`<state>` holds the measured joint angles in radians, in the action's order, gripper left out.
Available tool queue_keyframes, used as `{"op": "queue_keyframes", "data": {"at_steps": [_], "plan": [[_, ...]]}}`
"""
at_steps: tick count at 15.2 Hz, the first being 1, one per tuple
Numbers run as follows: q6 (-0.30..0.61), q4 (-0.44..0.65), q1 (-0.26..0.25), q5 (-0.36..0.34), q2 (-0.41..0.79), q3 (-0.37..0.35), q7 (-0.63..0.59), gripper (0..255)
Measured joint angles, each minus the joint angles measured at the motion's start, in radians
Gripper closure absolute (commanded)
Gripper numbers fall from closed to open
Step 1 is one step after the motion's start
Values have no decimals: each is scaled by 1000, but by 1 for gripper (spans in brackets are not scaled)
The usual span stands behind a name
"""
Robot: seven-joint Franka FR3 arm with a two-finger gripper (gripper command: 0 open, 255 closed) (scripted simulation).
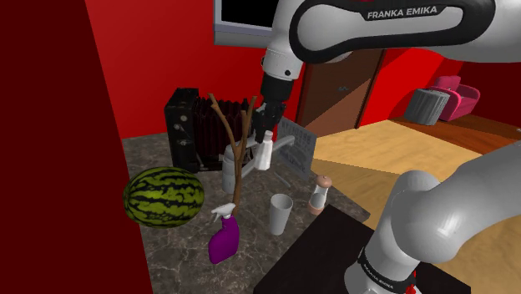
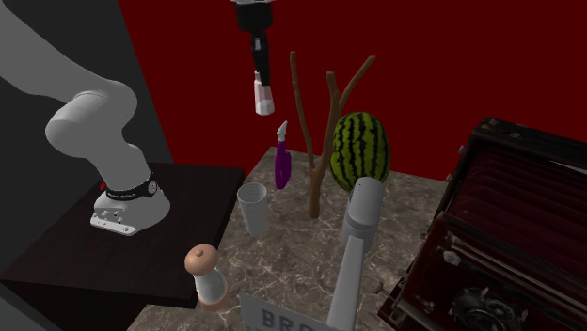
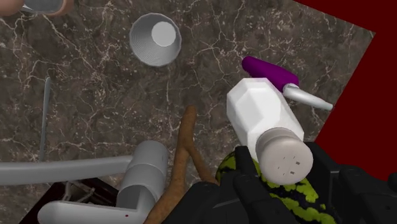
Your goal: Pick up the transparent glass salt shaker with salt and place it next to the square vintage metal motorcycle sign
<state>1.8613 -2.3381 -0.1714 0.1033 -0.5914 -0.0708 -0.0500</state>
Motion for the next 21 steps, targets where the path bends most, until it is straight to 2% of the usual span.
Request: {"op": "queue_keyframes", "data": {"at_steps": [5, 11, 21], "plan": [[-40, 47, 18, -19, 11, 41, 45, 255], [-36, 90, 67, -64, 67, 158, 189, 255], [-39, 262, 130, -89, 249, 343, 429, 255]]}}
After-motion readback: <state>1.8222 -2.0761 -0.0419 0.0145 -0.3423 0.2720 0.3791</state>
